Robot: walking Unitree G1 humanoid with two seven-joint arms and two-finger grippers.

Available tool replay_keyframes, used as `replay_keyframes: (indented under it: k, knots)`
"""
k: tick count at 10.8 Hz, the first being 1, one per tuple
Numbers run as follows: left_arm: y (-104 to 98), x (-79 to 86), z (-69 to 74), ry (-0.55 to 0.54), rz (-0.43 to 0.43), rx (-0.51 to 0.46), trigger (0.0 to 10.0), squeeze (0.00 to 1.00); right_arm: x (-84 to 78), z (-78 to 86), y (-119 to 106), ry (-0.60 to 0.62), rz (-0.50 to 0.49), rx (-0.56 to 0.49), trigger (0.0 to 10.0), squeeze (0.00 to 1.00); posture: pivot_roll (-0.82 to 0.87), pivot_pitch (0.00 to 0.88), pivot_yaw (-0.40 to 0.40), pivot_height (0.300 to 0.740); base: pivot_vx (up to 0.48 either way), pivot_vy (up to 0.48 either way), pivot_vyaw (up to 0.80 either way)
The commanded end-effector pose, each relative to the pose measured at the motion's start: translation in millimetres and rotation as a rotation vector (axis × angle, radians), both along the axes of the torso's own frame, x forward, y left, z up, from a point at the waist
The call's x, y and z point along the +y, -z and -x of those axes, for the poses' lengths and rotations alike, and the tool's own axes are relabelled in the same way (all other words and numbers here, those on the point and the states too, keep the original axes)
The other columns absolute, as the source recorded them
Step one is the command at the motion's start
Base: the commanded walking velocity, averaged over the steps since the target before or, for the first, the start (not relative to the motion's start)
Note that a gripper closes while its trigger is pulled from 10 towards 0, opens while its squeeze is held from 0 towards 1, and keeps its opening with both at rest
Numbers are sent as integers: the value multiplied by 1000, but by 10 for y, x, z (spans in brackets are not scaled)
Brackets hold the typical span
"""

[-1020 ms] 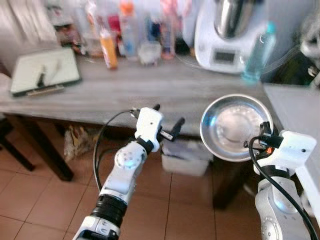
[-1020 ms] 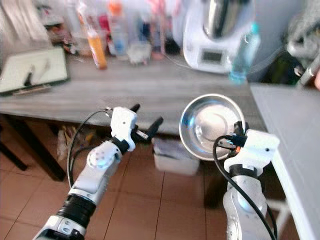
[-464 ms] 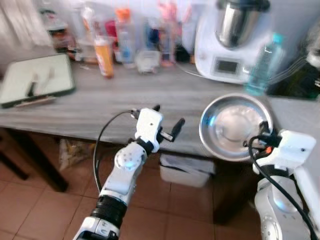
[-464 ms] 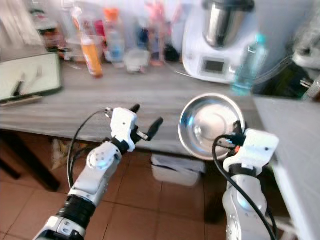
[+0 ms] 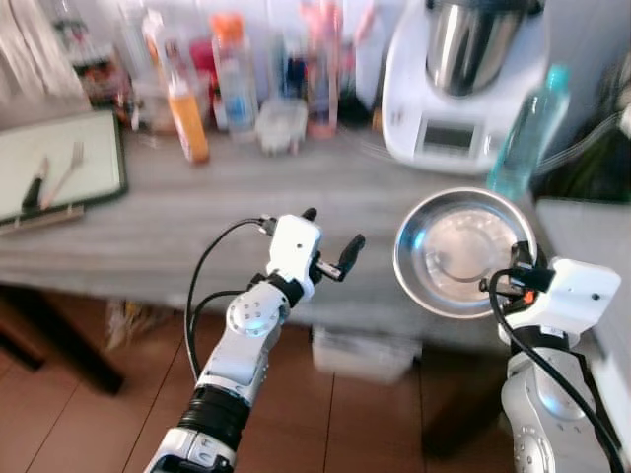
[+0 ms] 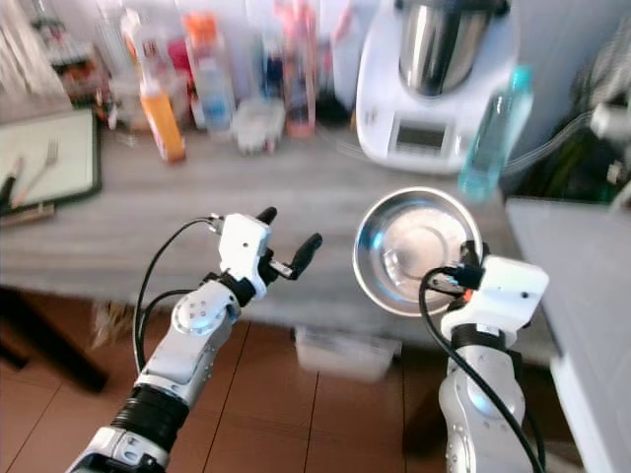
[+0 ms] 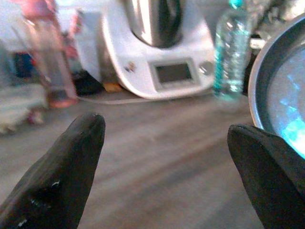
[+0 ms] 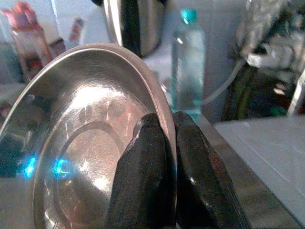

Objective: Setting the table

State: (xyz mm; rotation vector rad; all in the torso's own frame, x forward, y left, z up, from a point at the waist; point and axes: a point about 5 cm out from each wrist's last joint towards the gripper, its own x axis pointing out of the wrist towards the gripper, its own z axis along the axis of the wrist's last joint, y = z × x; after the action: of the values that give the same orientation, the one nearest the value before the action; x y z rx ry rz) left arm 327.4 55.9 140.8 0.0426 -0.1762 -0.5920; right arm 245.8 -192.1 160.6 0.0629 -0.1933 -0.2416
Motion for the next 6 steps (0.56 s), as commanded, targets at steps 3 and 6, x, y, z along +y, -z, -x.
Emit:
replay_keyframes:
  k: [3, 6]
  knots:
    - [3, 94, -16, -20, -11, 2, 10000, 0, 67, -7, -48, -22, -6, -24, 10000, 0, 69, 84, -9, 740, 374, 0, 0]
    - [4, 104, -21, -19, -12, 6, 10000, 0, 71, -5, -45, -18, -7, -22, 10000, 0, 68, 84, -8, 740, 347, 0, 0]
